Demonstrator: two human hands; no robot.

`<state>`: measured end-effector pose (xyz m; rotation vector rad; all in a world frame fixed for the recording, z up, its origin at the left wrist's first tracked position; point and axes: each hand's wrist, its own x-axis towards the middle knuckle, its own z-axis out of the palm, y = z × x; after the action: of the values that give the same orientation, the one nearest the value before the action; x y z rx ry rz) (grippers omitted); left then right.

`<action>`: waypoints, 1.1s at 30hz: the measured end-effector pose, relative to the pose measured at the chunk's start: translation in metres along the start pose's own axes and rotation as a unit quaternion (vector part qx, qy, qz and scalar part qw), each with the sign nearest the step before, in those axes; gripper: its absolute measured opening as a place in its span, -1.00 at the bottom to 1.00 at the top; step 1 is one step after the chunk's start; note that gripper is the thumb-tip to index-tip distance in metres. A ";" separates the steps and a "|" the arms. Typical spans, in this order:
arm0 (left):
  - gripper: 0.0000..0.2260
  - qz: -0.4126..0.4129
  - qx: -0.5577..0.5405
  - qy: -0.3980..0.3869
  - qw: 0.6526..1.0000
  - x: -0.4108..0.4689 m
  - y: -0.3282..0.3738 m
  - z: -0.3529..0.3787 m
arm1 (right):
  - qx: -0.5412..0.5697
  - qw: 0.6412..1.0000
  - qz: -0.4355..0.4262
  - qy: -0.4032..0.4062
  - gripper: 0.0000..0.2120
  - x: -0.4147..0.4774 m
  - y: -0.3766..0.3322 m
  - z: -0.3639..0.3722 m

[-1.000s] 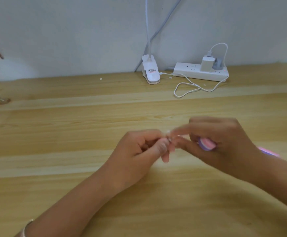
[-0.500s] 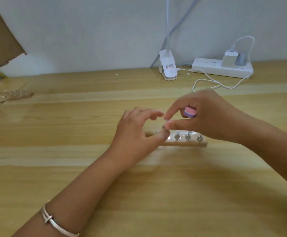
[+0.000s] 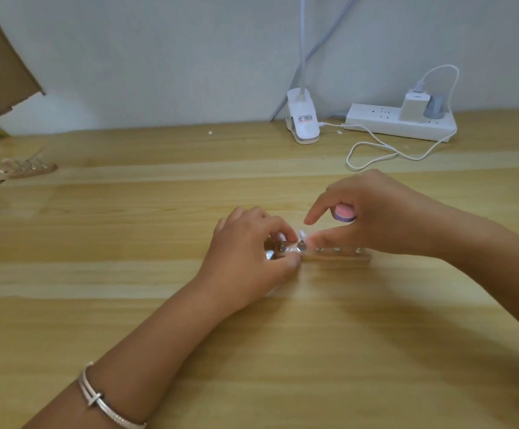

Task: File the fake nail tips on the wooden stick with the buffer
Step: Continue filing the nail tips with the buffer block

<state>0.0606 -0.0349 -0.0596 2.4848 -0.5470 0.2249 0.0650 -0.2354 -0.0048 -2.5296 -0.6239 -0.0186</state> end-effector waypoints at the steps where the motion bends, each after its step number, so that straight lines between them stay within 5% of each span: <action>1: -0.78 -0.001 0.001 -0.001 1.000 0.000 0.000 0.000 | -0.010 1.000 0.004 -0.011 -0.73 -0.001 0.001 -0.002; 8: -0.85 -0.008 -0.030 -0.003 1.000 -0.001 0.001 0.000 | -0.044 0.998 -0.051 -0.006 -0.82 -0.006 -0.006 -0.004; 12: -0.70 0.015 -0.027 0.023 0.999 -0.004 0.008 -0.004 | -0.016 0.996 -0.074 0.048 -0.77 -0.019 -0.008 -0.013; 15: -0.69 0.091 -0.131 0.062 0.985 -0.009 0.025 -0.011 | 0.055 0.988 -0.108 0.096 -0.75 -0.038 -0.013 -0.013; 20: -0.83 0.125 -0.277 0.014 0.953 -0.015 0.039 -0.016 | 0.094 0.982 -0.126 0.105 -0.79 -0.052 -0.017 -0.015; 27: -0.89 0.121 -0.280 0.038 0.952 -0.016 0.036 -0.011 | 0.043 0.995 -0.005 0.091 -0.54 -0.064 -0.013 -0.002; 33: -0.91 0.096 -0.270 0.073 0.955 -0.019 0.036 -0.004 | 0.053 0.995 0.019 0.083 -0.87 -0.078 0.001 0.013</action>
<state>0.0283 -0.0533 -0.0439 1.8713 -0.6824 0.2880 -0.0056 -0.2630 -0.0274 -2.4075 -0.4985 -0.1755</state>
